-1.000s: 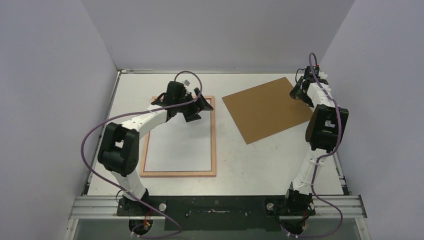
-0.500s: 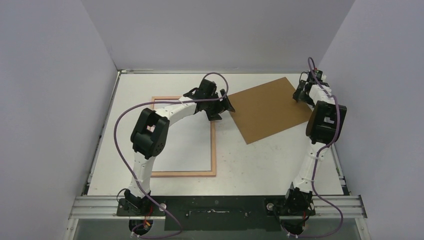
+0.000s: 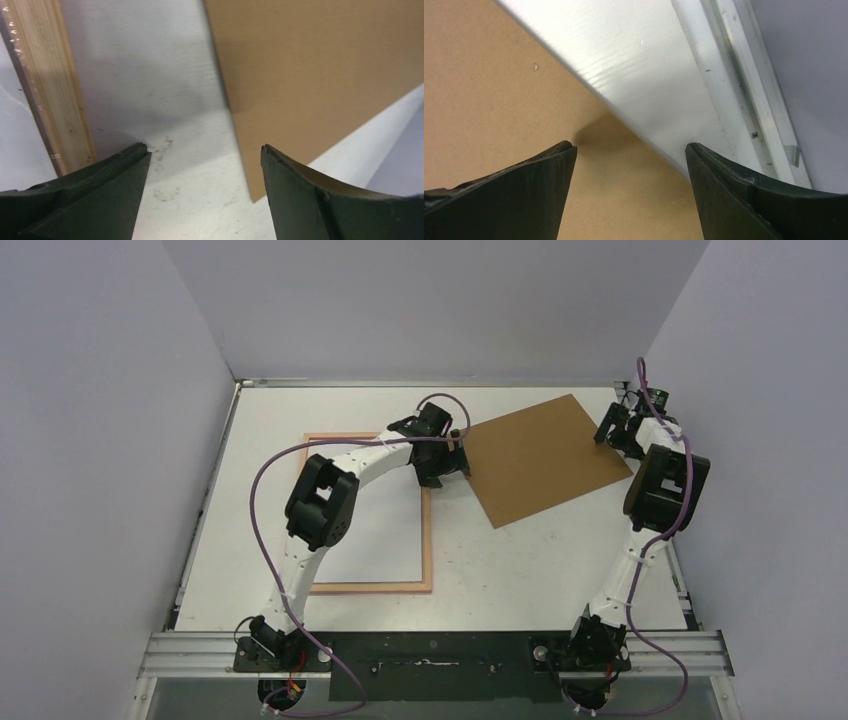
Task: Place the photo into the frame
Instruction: Move the photo frame item to the center of the board.
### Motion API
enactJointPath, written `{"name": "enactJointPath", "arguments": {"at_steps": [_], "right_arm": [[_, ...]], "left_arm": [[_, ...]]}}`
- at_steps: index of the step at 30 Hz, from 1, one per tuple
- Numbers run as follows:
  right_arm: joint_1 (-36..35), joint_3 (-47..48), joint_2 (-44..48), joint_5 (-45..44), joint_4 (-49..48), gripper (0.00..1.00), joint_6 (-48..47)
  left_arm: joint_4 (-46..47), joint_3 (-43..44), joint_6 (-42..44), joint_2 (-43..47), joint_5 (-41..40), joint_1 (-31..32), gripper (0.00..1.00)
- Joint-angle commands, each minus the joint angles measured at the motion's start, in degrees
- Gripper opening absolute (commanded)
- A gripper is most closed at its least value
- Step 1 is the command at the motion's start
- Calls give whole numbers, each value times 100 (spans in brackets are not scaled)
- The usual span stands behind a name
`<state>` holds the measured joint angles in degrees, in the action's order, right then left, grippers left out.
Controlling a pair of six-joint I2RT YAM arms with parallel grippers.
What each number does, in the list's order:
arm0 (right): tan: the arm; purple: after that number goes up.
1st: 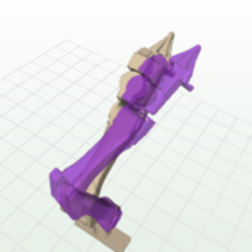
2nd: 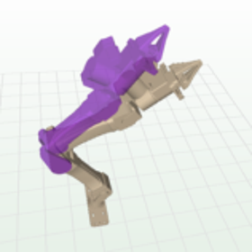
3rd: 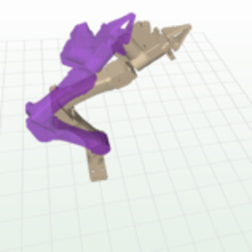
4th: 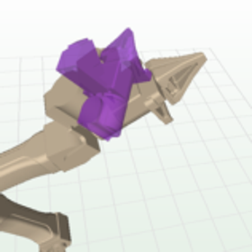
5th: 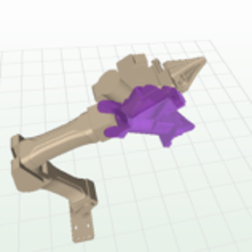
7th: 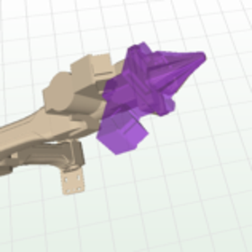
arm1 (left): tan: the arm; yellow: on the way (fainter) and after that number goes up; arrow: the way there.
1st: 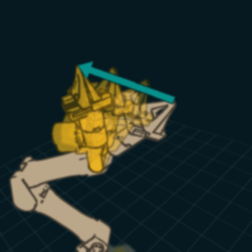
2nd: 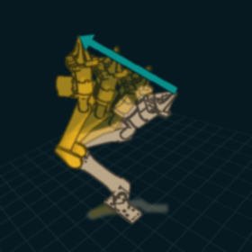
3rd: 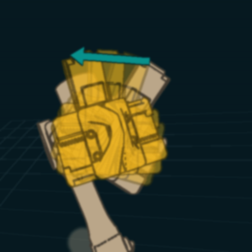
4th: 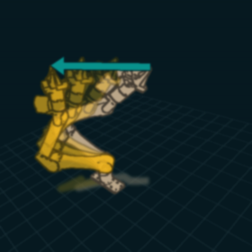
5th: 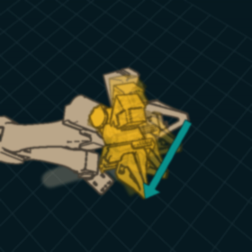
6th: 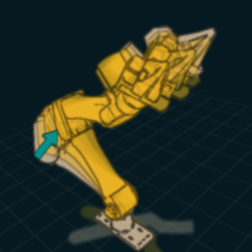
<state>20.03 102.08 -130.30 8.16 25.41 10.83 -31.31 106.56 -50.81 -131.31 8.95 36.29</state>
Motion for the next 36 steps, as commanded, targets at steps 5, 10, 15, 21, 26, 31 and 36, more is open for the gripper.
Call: {"name": "enactJointPath", "arguments": {"at_steps": [5, 10, 15, 21, 26, 31, 36], "right_arm": [[57, -685, 322, 798, 402, 79, 211], [62, -1158, 606, 1091, 329, 78, 403], [102, -1745, 972, 1371, 153, 78, 498], [124, -2150, 1170, 1710, 16, 77, 844], [123, -2683, 1398, 2067, -396, 77, 1383], [106, -3226, 1615, 2255, -938, 77, 1840], [106, -3554, 1730, 1957, -1010, 76, 1875]], "left_arm": [[-401, 207, 299, -264, -398, 18, 80], [-377, 226, 293, -348, -252, 13, 80], [-369, 144, 228, -337, -144, 13, 80], [-275, -35, 179, -308, -38, 9, 80], [93, -220, 83, -318, 414, 3, 79], [654, -382, -93, -418, 1037, 1, 72], [1317, -361, -147, -317, 1638, -32, 69]]}}
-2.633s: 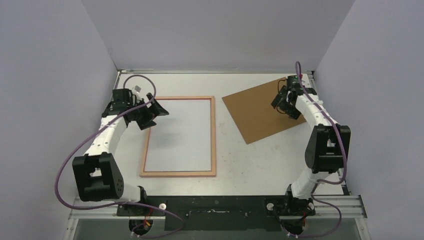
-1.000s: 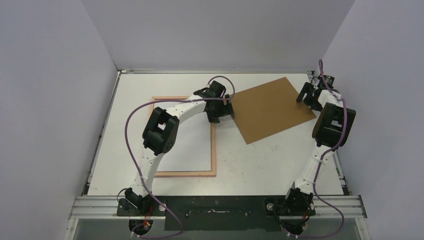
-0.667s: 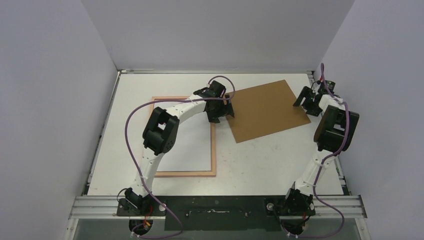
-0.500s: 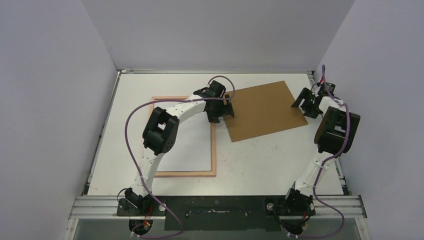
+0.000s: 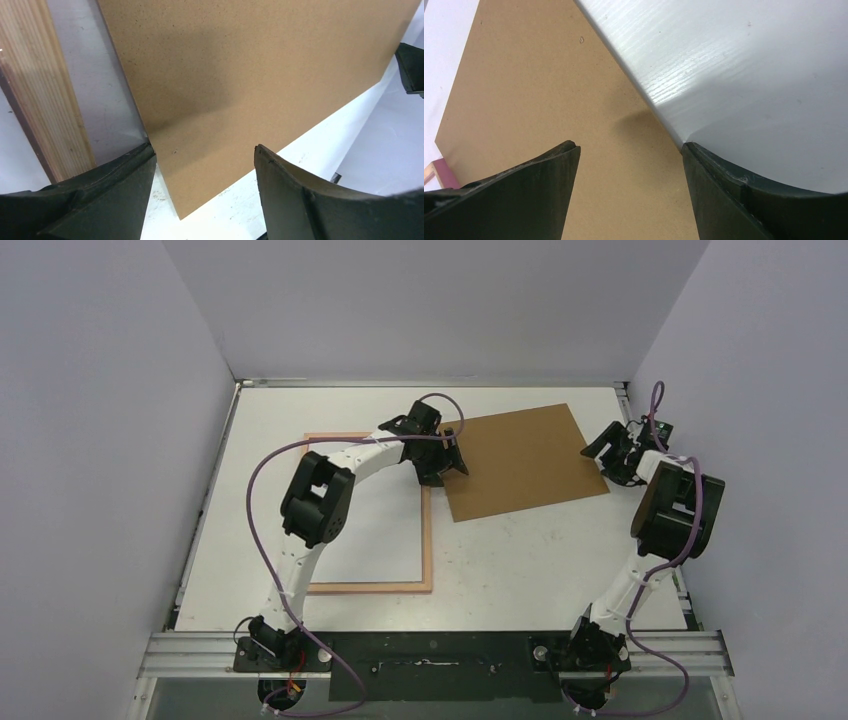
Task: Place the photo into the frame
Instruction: Move the photo frame item to the center of the board.
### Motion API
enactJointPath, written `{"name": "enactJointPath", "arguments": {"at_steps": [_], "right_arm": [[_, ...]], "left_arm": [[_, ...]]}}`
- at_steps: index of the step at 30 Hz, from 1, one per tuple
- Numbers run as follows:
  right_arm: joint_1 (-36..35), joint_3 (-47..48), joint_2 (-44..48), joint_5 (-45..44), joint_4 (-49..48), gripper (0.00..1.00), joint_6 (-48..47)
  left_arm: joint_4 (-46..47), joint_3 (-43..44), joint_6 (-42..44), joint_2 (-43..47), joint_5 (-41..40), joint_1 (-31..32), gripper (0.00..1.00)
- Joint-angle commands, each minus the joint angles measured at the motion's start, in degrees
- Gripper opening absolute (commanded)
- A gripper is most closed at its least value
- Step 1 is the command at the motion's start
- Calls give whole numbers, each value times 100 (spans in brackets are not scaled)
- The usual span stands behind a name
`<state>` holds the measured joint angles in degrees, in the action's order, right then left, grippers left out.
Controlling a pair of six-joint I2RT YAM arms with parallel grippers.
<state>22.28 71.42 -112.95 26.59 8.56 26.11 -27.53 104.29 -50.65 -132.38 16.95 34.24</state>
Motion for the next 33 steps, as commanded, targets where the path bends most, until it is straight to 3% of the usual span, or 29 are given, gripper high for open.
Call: {"name": "enactJointPath", "arguments": {"at_steps": [1, 8, 18, 22, 28, 33], "right_arm": [[-107, -544, 5, 61, 629, 76, 384], [-140, -1155, 266, -270, 289, 75, 1129], [-600, -1900, 899, -375, 244, 75, 1570], [-996, -1963, 1078, -349, 374, 75, 1607], [-1600, -2115, 1285, -299, 136, 74, 1887], [-1795, -2113, 1325, -423, 205, 74, 1915]], "left_arm": [[1038, -84, -149, -182, 932, 158, 68], [913, 632, 92, -1, 1353, 108, 66], [-189, 1360, 311, 103, 1294, 9, 64], [-533, 1059, 432, 419, 955, -86, 64], [-188, -132, 475, 1218, 766, -458, 64], [-164, -525, 685, 1476, 786, -659, 64]]}}
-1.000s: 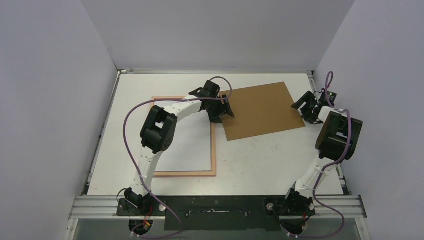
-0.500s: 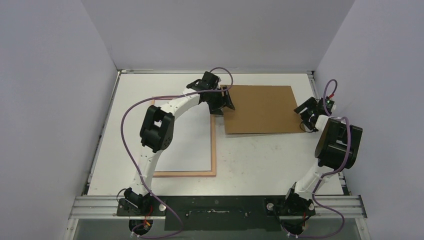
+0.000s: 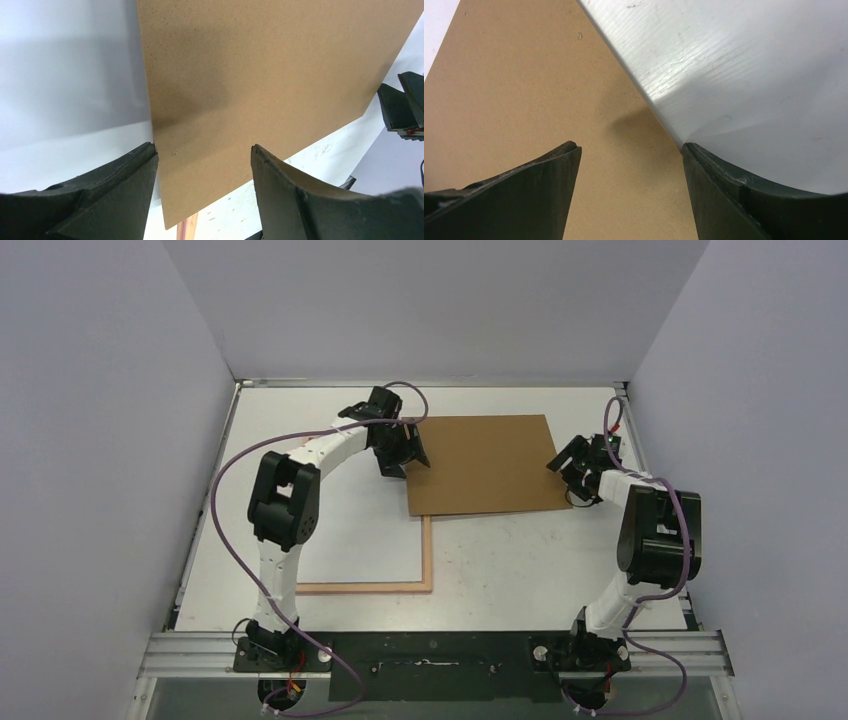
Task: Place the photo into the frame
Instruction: Move the photo frame item to the center of the board, then turn over the photo frame item at the center of the board.
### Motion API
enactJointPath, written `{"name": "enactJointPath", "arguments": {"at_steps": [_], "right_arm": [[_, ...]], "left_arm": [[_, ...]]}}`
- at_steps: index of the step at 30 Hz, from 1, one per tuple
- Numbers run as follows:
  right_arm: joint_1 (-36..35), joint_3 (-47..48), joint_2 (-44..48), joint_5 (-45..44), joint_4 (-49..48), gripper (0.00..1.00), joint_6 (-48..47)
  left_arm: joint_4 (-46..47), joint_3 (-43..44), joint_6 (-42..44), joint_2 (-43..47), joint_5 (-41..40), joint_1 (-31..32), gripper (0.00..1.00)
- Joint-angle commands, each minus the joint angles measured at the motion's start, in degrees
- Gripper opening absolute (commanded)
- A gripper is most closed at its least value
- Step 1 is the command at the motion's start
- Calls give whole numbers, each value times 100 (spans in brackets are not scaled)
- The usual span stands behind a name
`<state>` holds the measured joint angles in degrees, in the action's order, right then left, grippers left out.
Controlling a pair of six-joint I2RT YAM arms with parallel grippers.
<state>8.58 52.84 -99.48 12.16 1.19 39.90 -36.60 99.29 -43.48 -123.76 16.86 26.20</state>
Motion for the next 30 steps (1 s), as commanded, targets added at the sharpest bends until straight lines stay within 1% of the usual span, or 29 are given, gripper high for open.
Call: {"name": "enactJointPath", "arguments": {"at_steps": [1, 4, 6, 9, 12, 16, 20, 24, 27, 30], "right_arm": [[-427, -249, -7, 998, 963, 74, 524], [-442, -151, 74, 828, 1187, 74, 275], [-461, -22, 210, 635, 1385, 75, 39], [-469, 49, 474, 258, 1527, 76, -170], [-484, 91, 529, 148, 1565, 77, -305], [-523, 103, 345, 115, 1680, 76, -403], [-533, -16, 341, 93, 1634, 76, -444], [-532, -19, 324, 81, 1691, 76, -544], [-533, -36, 316, 76, 1719, 76, -585], [-532, -49, 323, 68, 1750, 76, -606]], "left_arm": [[719, -45, 23, 625, 799, 119, 65], [472, -56, 223, 674, 614, 59, 65], [265, -81, 405, 694, 304, 16, 66], [-3, -203, 601, 710, -44, -70, 69], [36, -484, 737, 745, -173, -131, 72], [95, -754, 830, 751, -183, -141, 75], [144, -910, 795, 809, -82, -154, 75], [29, -986, 811, 843, -194, -199, 75], [89, -1067, 812, 874, 27, -236, 75], [-3, -1117, 923, 961, 51, -266, 75]]}}
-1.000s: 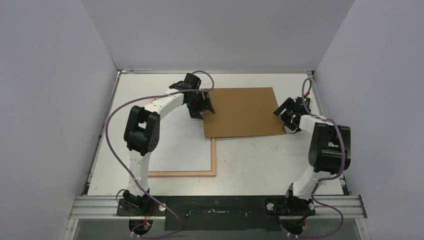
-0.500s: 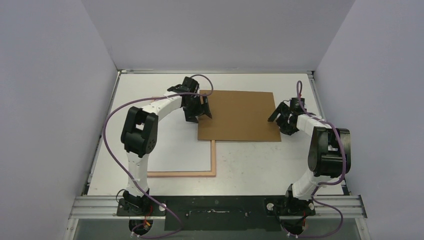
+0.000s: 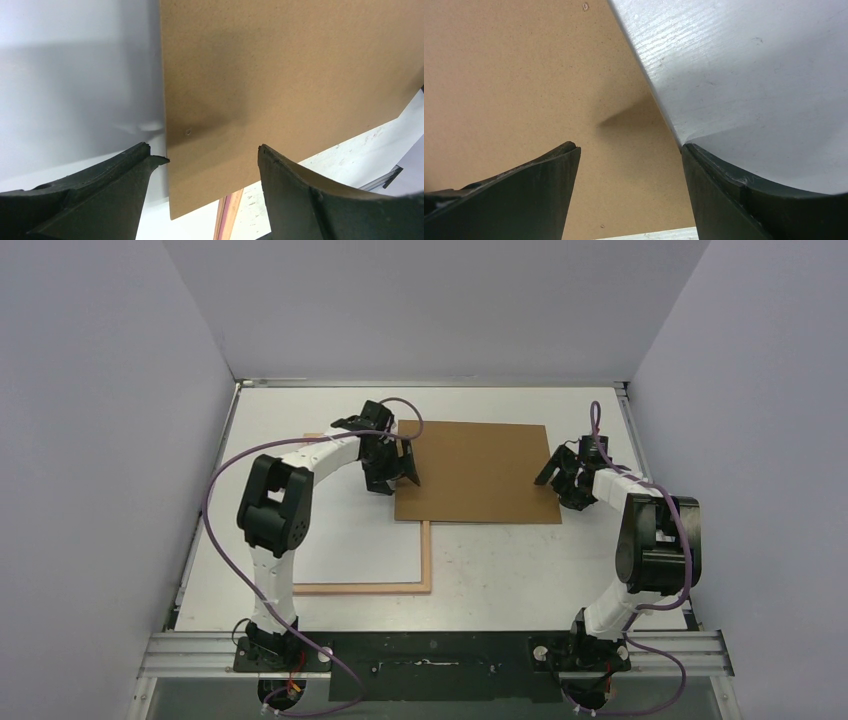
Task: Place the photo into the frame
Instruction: Turn over the photo frame item at the center of the board.
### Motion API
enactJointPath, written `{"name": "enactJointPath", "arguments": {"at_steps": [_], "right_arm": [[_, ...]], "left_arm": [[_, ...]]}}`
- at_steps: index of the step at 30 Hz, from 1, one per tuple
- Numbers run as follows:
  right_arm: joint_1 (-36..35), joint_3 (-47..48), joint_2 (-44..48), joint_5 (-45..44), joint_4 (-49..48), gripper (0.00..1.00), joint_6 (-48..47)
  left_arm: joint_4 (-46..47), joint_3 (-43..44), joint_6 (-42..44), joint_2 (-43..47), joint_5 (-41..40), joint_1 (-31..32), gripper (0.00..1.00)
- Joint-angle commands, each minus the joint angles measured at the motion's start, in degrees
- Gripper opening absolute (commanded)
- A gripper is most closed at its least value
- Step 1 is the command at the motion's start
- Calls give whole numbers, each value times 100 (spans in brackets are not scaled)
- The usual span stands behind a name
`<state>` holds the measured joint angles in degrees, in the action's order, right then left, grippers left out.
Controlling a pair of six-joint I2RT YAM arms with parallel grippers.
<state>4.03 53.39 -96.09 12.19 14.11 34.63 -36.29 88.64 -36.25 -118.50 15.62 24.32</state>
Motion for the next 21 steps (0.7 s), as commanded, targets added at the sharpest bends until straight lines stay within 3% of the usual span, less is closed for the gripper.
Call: {"name": "enactJointPath", "arguments": {"at_steps": [1, 10, 15, 21], "right_arm": [[-76, -115, -7, 65, 461, 76, -86], [-78, -123, -108, 65, 526, 76, -163], [-76, -152, -131, 67, 507, 75, -178], [-67, -203, -166, 84, 494, 75, -206]], "left_arm": [[-9, -94, 213, 490, 195, -107, 75], [286, -233, 361, 613, 678, -188, 65], [-44, -100, 298, 453, -86, -87, 64], [-10, -59, 303, 383, -281, -26, 65]]}}
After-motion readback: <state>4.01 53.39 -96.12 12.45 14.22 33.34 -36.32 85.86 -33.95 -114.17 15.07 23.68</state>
